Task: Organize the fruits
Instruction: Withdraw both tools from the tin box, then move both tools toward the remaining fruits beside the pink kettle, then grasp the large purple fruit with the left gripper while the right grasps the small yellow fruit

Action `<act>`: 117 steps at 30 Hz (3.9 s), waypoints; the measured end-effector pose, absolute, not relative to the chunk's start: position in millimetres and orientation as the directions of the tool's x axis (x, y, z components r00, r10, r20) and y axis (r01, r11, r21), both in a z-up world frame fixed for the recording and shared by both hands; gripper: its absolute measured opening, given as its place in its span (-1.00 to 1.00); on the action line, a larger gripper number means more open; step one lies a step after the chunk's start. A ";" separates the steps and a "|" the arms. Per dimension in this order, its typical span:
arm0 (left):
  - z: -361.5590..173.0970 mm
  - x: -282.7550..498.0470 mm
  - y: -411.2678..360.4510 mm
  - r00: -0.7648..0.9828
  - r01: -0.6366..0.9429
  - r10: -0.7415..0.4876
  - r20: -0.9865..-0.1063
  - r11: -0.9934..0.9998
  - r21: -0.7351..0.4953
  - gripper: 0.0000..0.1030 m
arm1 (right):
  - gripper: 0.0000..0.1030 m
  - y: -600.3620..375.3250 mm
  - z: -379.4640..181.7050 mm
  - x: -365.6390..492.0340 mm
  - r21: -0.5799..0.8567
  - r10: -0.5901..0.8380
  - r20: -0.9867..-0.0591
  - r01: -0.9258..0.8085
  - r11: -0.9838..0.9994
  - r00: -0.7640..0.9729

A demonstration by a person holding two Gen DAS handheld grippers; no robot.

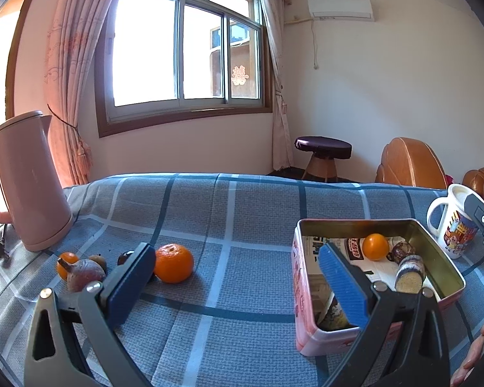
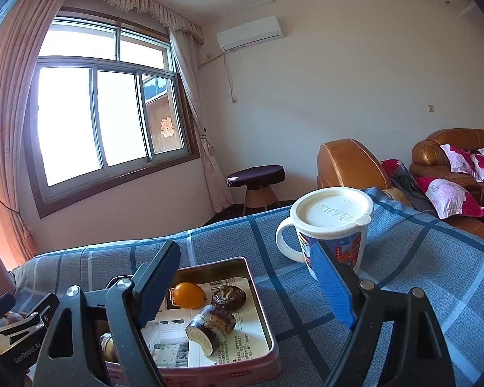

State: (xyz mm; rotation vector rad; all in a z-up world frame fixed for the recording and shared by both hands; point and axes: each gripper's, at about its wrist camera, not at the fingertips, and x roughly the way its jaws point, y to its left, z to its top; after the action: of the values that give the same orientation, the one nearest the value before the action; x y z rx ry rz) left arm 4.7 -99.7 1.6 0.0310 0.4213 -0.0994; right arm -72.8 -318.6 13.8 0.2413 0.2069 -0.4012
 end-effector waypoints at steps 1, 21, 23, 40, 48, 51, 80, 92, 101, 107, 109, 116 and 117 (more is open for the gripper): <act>1.7 3.9 -99.2 0.907 0.104 -0.091 -0.410 0.995 0.009 1.00 | 0.63 -318.2 13.4 -74.0 0.193 -0.361 -0.248 0.411 0.891 0.899; -1.8 3.5 -57.4 0.887 0.111 -0.082 -0.454 0.993 0.039 1.00 | 0.63 -291.1 12.6 -94.5 0.232 -0.405 -0.258 0.463 0.855 0.877; -1.9 4.3 -50.1 0.888 0.107 -0.077 -0.453 0.993 0.041 1.00 | 0.63 -285.8 12.2 -92.4 0.231 -0.399 -0.267 0.460 0.857 0.877; -2.1 15.7 9.1 0.896 0.063 -0.033 -0.442 0.997 0.054 1.00 | 0.63 -208.9 12.8 -63.0 0.168 -0.335 -0.281 0.389 0.906 0.899; -4.1 24.1 40.0 0.890 0.033 -0.019 -0.456 0.999 0.022 1.00 | 0.63 -169.2 10.9 -47.6 0.169 -0.265 -0.289 0.322 0.931 0.920; -5.1 27.5 49.4 0.885 0.030 -0.019 -0.464 0.999 0.015 1.00 | 0.63 -157.2 10.5 -42.0 0.169 -0.236 -0.295 0.294 0.941 0.926; -16.0 78.5 180.4 0.791 -0.221 0.213 -0.573 0.974 0.058 1.00 | 0.05 -18.9 -32.9 35.6 0.113 0.185 -0.652 -0.147 0.983 0.735; -3.4 65.6 153.6 0.837 0.015 -0.013 -0.546 1.000 -0.001 1.00 | -0.42 -1.0 -51.0 45.3 0.072 0.189 -0.760 -0.208 0.975 0.622; -3.2 57.4 122.9 0.814 0.241 -0.225 -0.535 0.970 -0.040 1.00 | -0.42 -56.4 -28.0 11.4 0.221 0.211 -0.609 -0.092 0.971 0.765; -11.2 57.5 84.3 0.802 0.316 -0.210 -0.559 0.943 0.099 0.97 | -0.42 -87.4 -12.0 -3.3 0.194 0.066 -0.538 0.048 0.980 0.841; -16.1 64.2 79.4 0.777 0.326 -0.207 -0.595 0.940 0.100 0.89 | -0.42 -94.5 -10.4 -4.1 0.213 0.065 -0.536 0.060 0.975 0.842; -32.4 79.4 63.6 0.705 0.354 -0.206 -0.678 0.932 0.085 0.54 | -0.42 -96.2 -12.0 8.2 0.236 0.093 -0.556 0.050 0.970 0.826; -34.1 79.1 58.7 0.702 0.364 -0.199 -0.684 0.926 0.104 0.54 | -0.42 -95.4 -11.8 9.2 0.235 0.094 -0.556 0.047 0.971 0.826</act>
State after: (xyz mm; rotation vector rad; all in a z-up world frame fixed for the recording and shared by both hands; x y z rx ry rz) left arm 79.1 58.7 -34.1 0.2392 0.7287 -0.3165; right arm 9.2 -95.4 -11.8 0.2443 0.6003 0.0252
